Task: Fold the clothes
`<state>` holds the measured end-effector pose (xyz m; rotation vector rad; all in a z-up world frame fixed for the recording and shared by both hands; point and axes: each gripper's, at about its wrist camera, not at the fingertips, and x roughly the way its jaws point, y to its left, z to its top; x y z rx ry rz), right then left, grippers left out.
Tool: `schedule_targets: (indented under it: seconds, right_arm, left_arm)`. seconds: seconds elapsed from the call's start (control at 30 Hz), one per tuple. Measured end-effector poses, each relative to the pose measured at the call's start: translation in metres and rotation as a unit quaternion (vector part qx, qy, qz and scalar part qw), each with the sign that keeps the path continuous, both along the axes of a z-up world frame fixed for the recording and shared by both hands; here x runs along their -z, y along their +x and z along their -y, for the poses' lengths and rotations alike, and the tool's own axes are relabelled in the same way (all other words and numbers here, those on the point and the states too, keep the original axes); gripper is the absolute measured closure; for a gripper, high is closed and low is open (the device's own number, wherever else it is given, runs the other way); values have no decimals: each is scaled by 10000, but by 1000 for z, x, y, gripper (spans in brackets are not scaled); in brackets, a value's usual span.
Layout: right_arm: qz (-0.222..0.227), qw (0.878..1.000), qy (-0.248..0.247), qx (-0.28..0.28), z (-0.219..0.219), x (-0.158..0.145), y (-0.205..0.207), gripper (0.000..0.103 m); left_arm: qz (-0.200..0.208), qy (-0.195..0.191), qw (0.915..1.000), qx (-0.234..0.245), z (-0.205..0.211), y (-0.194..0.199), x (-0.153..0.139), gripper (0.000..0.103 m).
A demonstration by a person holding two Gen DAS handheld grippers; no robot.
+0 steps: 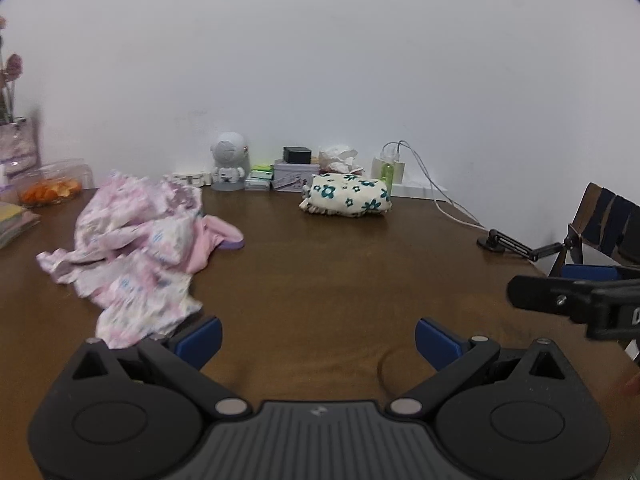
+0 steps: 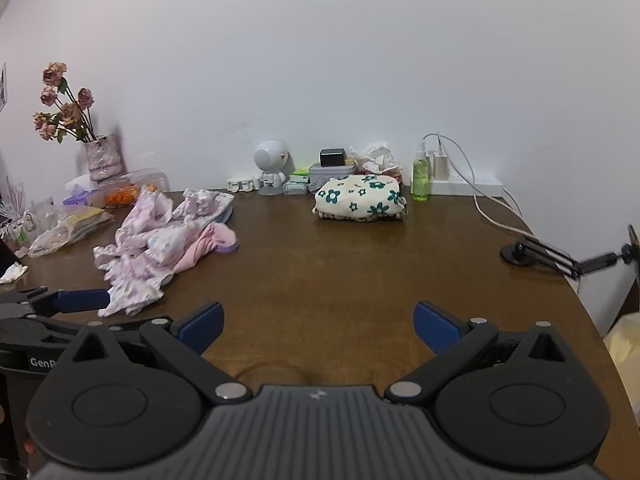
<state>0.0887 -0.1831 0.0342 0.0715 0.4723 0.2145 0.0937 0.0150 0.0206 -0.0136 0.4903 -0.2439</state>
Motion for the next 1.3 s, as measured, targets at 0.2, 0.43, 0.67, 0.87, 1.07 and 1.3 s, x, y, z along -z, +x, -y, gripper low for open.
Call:
schedule_targets:
  seconds: [0.2, 0.43, 0.67, 0.87, 1.07, 1.3]
  right_arm:
    - [-138, 9997, -17, -204, -5, 8, -38, 0]
    - [-197, 9997, -8, -147, -8, 17, -79, 0]
    - [-485, 9987, 71, -156, -12, 31, -103, 0]
    - [-591, 9981, 139, -99, -15, 35, -112, 0]
    - [-586, 9982, 54, 82, -18, 40, -119, 0]
    - [-676, 9977, 88, 54, -19, 45, -119, 0]
  left_arm:
    - [166, 28, 9999, 34, -7, -48, 8, 0]
    - [221, 140, 9997, 20, -11, -89, 10, 0]
    - [63, 4, 10000, 67, -18, -109, 12, 0]
    - [-50, 93, 9999, -22, -15, -116, 14, 0]
    - [-277, 35, 9995, -121, -18, -114, 20, 0]
    - [-288, 54, 9996, -32, -16, -116, 24, 0]
